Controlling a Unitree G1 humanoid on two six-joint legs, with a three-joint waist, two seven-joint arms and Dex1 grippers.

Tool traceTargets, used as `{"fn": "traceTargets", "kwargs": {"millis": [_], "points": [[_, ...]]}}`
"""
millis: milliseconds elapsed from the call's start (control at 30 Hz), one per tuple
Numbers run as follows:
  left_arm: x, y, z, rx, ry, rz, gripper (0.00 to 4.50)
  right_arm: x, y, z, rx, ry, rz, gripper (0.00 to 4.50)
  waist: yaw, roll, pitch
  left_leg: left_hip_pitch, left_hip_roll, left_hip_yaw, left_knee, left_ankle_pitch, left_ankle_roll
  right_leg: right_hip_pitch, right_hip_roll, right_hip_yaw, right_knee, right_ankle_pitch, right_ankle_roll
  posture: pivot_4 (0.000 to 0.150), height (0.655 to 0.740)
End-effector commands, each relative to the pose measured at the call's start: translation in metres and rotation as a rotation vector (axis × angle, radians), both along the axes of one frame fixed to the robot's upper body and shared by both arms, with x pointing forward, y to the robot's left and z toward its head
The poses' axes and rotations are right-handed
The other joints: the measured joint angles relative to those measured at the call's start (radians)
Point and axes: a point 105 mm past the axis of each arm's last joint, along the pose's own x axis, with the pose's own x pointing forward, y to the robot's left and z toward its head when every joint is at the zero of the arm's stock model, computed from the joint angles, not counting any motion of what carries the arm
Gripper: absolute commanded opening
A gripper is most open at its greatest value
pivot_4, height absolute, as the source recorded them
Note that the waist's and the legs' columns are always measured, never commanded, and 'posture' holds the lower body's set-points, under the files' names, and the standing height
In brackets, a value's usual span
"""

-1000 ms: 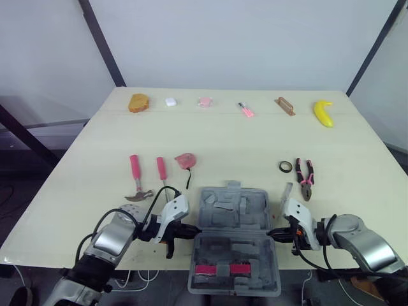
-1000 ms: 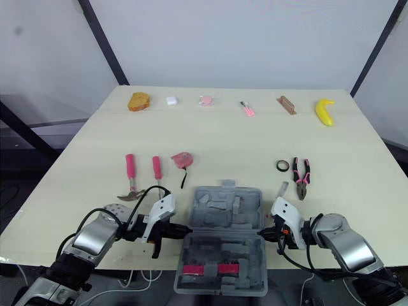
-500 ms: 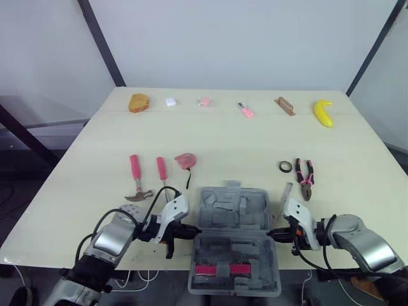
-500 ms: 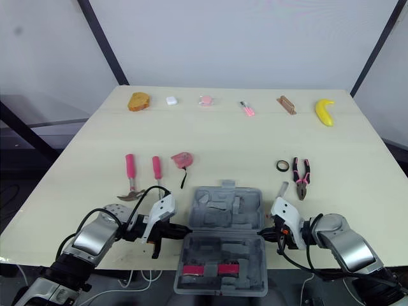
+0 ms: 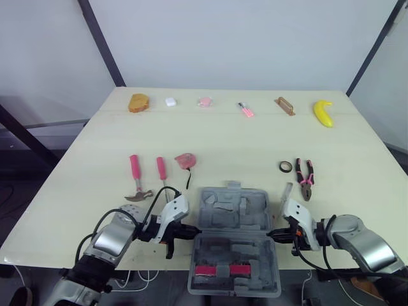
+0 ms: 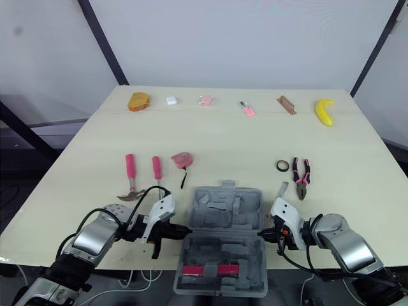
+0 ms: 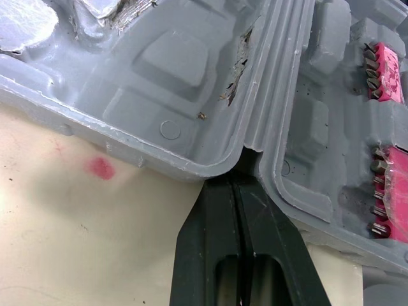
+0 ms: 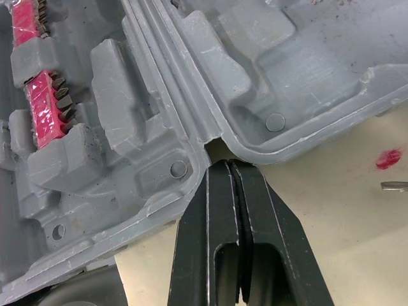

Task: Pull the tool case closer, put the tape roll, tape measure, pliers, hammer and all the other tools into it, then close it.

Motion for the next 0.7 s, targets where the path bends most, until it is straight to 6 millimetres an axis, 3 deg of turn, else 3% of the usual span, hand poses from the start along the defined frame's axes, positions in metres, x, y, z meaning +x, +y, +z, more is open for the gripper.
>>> {"fn": "traceTargets", "kwargs": {"millis": [33, 333, 700], "points": [[-0.014, -0.004, -0.014, 0.021, 0.064, -0.044, 0.04, -0.002, 0.008, 0.007, 0.027, -0.020, 0.043, 0.00, 0.000, 0.000, 0.000, 0.000, 0.000, 0.000, 0.000, 0.000, 0.000, 0.000, 0.000, 0.000, 0.000, 0.000, 0.000, 0.150, 0.7400], [-0.007, 0.006, -0.013, 0.034, 0.045, -0.012, 0.04, 0.001, 0.002, 0.010, 0.023, -0.025, 0.019, 0.00, 0.000, 0.000, 0.000, 0.000, 0.000, 0.000, 0.000, 0.000, 0.000, 0.000, 0.000, 0.000, 0.000, 0.000, 0.000, 0.150, 0.7400], [-0.013, 0.008, -0.013, 0.027, 0.059, -0.007, 0.04, 0.009, -0.010, 0.012, 0.008, -0.057, -0.024, 0.00, -0.002, 0.000, 0.000, 0.000, 0.000, 0.000, 0.000, 0.000, 0.000, 0.000, 0.000, 0.000, 0.000, 0.000, 0.000, 0.150, 0.7400]]}}
